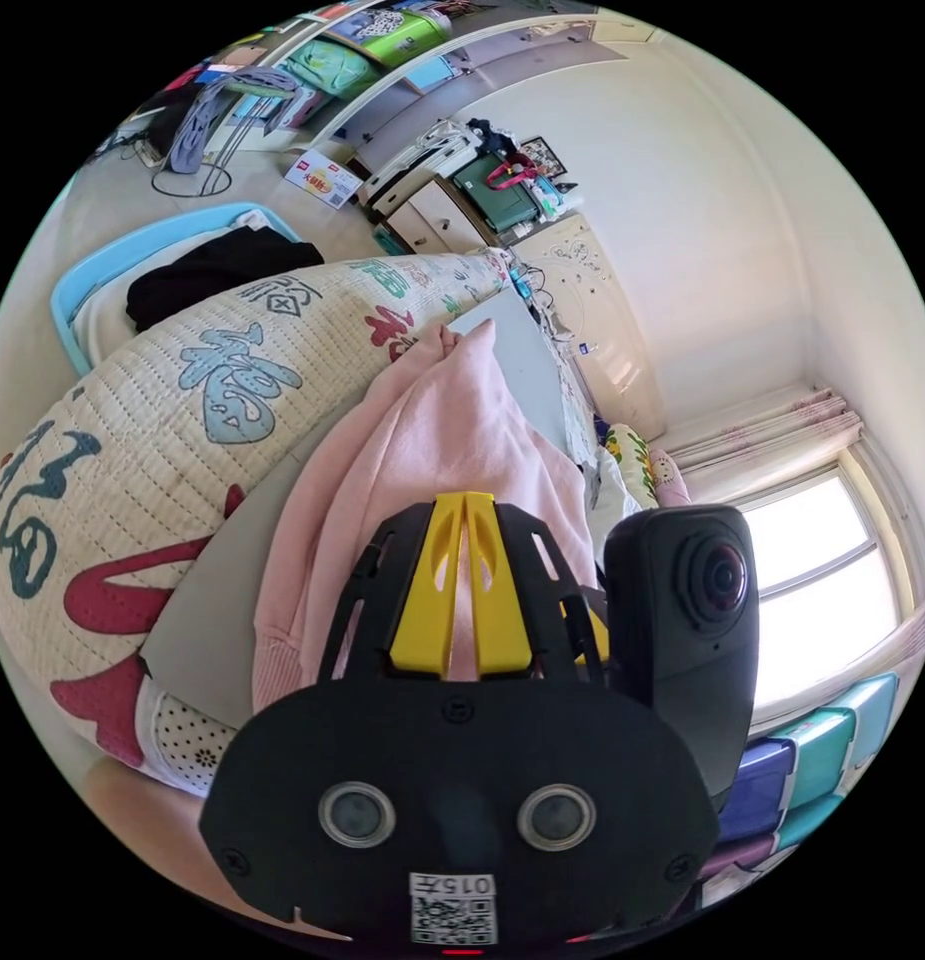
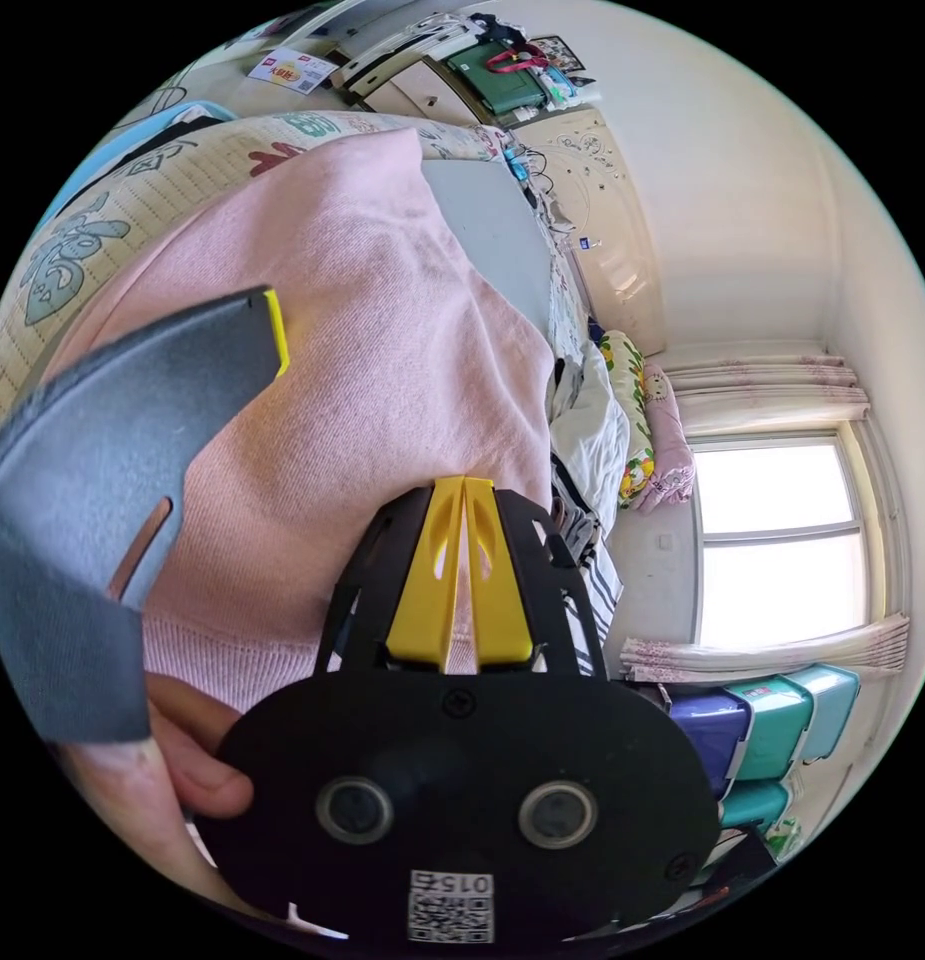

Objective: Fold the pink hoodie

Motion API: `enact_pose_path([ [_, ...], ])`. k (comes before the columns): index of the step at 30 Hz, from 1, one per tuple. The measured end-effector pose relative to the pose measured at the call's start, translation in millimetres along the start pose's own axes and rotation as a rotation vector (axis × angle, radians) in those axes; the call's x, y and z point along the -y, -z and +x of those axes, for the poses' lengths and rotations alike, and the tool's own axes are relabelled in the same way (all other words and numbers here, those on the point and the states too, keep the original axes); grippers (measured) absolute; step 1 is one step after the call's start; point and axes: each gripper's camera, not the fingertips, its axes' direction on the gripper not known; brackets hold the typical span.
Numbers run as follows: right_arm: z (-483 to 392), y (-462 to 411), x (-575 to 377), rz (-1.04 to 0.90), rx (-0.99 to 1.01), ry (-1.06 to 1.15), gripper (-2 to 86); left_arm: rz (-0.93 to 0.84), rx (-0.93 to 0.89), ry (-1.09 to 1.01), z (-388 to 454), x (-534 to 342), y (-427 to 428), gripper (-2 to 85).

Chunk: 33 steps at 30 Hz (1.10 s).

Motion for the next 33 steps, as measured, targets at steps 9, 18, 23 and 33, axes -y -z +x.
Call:
enact_pose_path([
  [9,-6,18,8,-0.003,-0.007,0.006,-0.5,-0.002,-0.006,0.003,0,4,-1,-0.9],
  [18,-11,41,19,-0.005,-0.009,0.008,-0.5,-0.003,-0.01,0.004,1,9,-1,-0.9],
  [23,-15,54,25,-0.002,-0.011,0.007,-0.5,0.0,-0.013,0.004,1,11,-1,-0.9],
  [33,-28,83,41,-0.001,-0.021,0.018,-0.5,0.0,-0.016,0.001,0,15,0,-0.9],
])
